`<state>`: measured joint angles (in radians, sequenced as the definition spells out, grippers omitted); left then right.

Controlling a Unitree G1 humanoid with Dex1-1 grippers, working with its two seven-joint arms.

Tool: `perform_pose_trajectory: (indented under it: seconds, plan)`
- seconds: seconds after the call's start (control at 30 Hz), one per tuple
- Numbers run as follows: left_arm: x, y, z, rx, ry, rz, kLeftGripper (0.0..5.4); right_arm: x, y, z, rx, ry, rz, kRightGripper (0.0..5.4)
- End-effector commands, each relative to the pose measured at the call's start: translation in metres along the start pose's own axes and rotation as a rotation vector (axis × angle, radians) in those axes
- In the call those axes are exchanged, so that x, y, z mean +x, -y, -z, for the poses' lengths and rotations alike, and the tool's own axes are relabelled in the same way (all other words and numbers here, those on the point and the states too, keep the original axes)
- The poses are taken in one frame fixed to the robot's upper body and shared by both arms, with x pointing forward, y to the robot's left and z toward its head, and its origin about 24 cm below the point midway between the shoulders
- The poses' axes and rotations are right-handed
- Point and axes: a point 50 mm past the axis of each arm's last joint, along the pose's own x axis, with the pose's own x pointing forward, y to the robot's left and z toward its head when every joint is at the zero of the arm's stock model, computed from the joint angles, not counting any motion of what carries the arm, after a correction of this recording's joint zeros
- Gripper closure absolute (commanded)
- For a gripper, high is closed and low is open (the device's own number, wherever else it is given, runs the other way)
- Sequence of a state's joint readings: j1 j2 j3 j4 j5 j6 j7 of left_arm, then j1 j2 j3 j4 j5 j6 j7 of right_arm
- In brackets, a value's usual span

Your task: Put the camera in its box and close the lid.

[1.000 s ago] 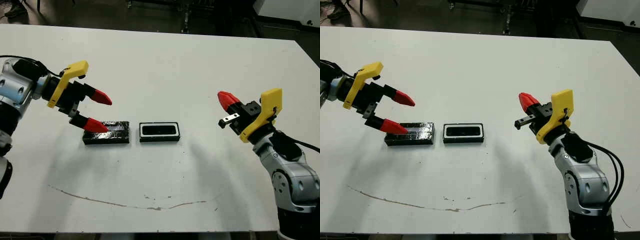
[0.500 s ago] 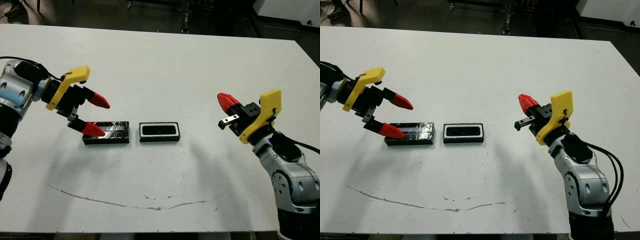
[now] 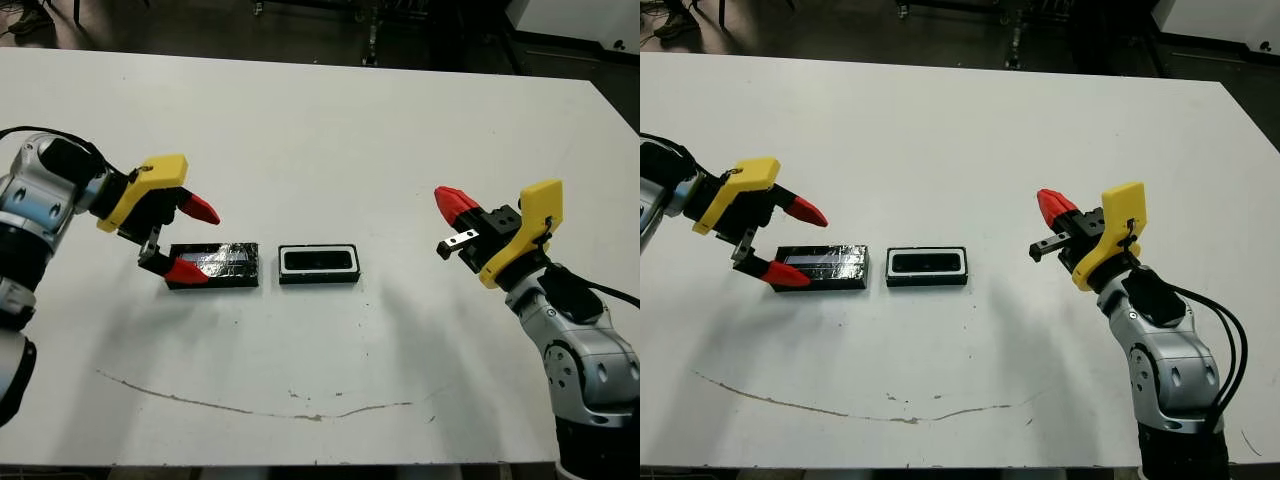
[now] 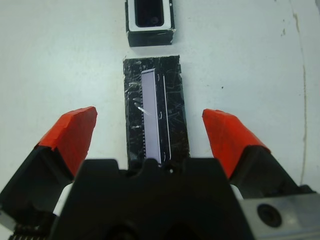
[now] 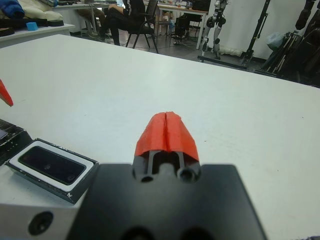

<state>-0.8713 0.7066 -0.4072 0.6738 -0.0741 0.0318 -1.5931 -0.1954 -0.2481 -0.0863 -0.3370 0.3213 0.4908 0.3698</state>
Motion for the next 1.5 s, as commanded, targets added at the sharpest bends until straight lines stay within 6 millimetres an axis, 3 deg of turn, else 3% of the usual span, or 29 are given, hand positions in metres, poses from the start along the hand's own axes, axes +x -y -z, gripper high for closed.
perform_pose_trajectory:
  seconds: [0.03, 0.73, 1.17, 1.37, 1.5]
  plan:
    - [0.005, 0.002, 0.004, -0.03, -0.018, 0.033, 0.0, -0.003, 0.005, 0.003, 0.001, -0.022, 0.009, 5.39]
    - [0.016, 0.002, 0.016, -0.173, -0.071, 0.067, 0.0, -0.004, 0.005, 0.004, 0.007, -0.03, 0.004, 5.39]
    - [0.02, 0.002, 0.015, -0.132, -0.077, 0.076, 0.0, -0.005, 0.004, 0.005, 0.007, -0.033, -0.004, 5.39]
    - [0.024, 0.0, 0.016, -0.037, -0.062, -0.086, 0.0, -0.005, 0.004, 0.005, 0.012, -0.034, -0.006, 5.39]
    - [0.027, -0.002, 0.021, -0.206, -0.099, -0.132, 0.37, -0.005, 0.004, 0.006, 0.014, -0.035, -0.004, 5.4]
